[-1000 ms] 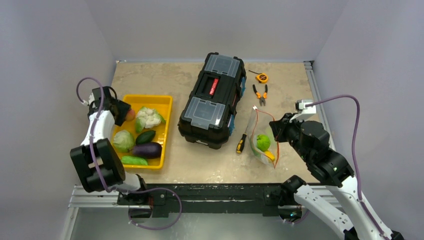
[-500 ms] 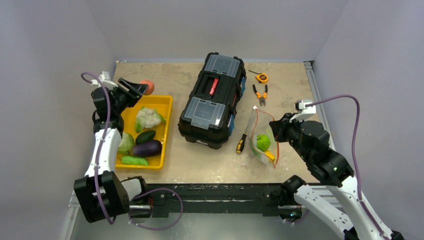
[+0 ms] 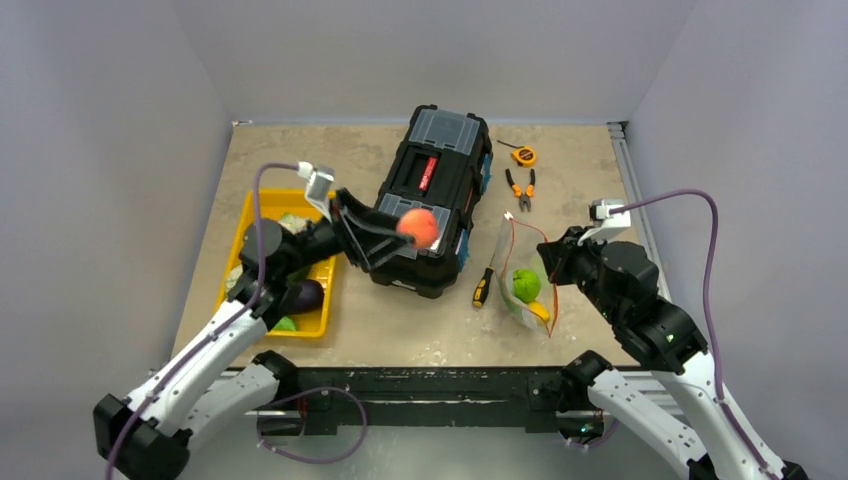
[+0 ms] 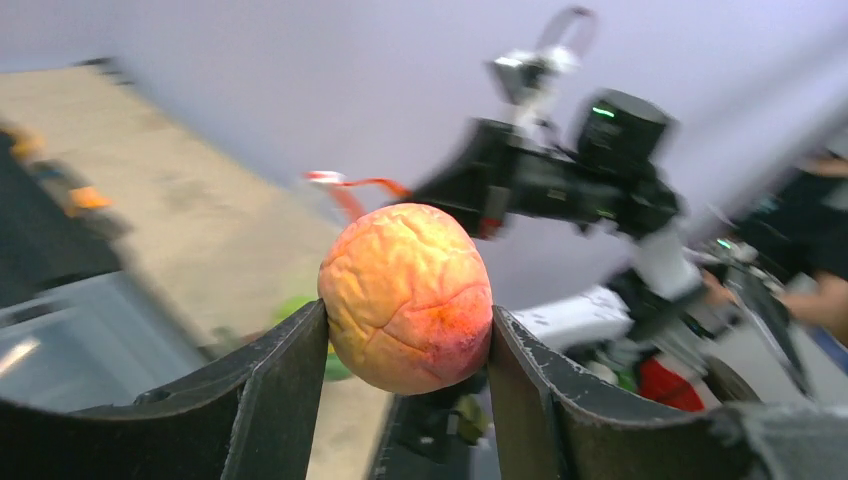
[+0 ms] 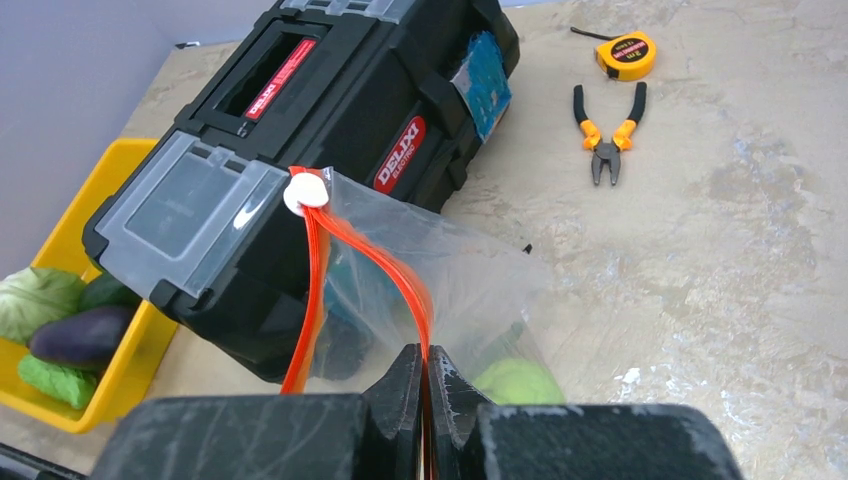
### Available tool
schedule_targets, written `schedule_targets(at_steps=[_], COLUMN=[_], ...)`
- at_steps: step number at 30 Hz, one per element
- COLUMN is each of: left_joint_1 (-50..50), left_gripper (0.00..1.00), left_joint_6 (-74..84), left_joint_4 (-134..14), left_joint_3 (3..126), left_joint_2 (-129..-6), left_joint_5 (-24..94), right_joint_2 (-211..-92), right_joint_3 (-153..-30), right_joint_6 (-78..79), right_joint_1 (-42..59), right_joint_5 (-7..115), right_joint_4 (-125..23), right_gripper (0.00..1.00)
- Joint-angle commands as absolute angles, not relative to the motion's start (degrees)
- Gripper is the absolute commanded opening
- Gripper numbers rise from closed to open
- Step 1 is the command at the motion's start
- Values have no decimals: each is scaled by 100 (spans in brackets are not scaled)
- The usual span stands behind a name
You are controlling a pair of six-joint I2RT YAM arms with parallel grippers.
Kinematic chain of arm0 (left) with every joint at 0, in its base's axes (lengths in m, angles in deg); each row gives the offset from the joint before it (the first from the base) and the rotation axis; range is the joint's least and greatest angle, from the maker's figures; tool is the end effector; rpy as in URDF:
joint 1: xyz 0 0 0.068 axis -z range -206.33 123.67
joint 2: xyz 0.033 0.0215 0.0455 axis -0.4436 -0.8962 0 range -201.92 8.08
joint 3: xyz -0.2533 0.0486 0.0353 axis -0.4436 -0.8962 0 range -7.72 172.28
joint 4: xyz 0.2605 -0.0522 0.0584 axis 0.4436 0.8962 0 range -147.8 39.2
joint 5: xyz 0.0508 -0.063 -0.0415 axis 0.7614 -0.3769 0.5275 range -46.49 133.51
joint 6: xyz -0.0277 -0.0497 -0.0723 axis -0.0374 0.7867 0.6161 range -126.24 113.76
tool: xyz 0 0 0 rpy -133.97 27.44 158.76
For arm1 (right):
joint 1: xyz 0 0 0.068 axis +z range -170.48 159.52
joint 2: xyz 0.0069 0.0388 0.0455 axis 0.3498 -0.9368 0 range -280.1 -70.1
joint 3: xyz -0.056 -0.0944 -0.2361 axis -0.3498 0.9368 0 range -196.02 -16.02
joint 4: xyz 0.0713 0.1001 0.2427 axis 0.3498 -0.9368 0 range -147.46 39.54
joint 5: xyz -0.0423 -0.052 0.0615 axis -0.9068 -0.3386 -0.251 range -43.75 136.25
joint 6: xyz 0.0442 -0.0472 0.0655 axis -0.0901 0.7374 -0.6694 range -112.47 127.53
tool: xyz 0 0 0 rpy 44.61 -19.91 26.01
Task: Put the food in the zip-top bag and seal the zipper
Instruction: Place the fake fruit in the zipper food storage bag.
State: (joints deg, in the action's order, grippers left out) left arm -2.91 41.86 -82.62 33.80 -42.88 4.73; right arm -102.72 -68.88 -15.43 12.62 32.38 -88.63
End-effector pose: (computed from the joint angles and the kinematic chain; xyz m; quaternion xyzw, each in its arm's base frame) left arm 0.2162 -0.1501 0.3624 0.1358 0.6150 -0.6017 0.4912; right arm 0.1574 0.0790 0.3463 -0.0001 0.8059 0.1882 0.5613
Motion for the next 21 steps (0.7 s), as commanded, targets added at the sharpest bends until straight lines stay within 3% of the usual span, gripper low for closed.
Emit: schedule_targets(at_steps=[1, 6, 9, 14, 21], left_joint_1=[1703, 3501, 4075, 4708, 4837], left_gripper=[12, 8, 9, 13, 18], left_joint_6=[3273, 2282, 1662, 964, 867], left_joint_4=[-8038, -7384, -6790, -6038, -5500], left_joint_3=[3512, 4233, 4796, 5750, 6408], left_joint_2=[-4025, -5090, -5720, -6647, -7232], left_joint_5=[1827, 3204, 4050, 5389, 6207], right_joint_2=[-10327, -10344, -10323, -10196, -10179], right_joint_3=[-6854, -6854, -6856, -6848, -6836], right_joint_6=[-1471, -1463, -1460, -1480, -1482], right_joint_1=[1288, 1289, 1284, 1285, 1290], right_joint_5=[3352, 3389, 3377, 3349, 3318], right_joint_4=[-8605, -8614, -8610, -8608, -8602], right_gripper=[0, 0, 0, 0, 0])
